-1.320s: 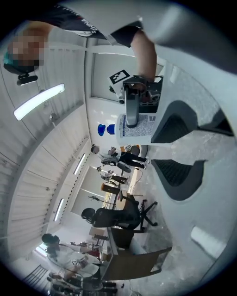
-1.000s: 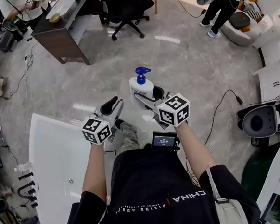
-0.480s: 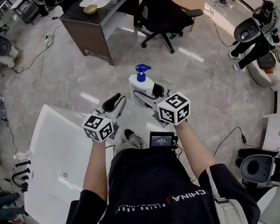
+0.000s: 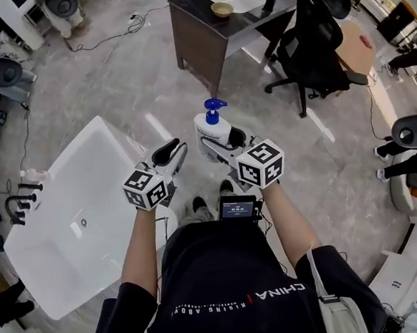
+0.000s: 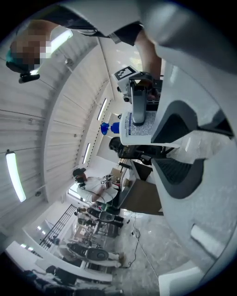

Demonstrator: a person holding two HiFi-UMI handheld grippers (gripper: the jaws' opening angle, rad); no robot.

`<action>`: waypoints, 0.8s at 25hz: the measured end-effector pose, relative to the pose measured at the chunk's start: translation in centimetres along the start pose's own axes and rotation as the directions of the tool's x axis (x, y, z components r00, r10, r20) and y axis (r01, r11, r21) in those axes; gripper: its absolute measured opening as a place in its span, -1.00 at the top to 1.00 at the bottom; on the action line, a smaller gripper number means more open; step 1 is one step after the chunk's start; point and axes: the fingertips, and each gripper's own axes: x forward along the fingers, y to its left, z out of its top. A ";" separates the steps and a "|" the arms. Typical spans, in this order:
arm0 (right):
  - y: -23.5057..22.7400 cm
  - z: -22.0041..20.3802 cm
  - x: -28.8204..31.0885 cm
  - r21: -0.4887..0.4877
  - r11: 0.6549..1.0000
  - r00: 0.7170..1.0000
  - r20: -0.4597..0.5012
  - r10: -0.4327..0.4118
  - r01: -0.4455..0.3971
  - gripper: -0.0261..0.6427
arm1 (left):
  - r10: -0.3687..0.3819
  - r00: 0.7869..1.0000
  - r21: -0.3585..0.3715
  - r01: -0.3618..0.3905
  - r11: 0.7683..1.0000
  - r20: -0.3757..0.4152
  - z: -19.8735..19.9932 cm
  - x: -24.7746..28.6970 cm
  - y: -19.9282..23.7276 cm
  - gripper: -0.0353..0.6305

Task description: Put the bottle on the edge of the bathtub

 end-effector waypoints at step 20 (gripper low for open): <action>-1.1 7.8 19.5 -0.124 0.867 0.871 -0.168 0.461 -0.483 0.13 | 0.468 0.872 -0.073 -0.462 0.884 0.147 6.7 -2.1 14.9 0.87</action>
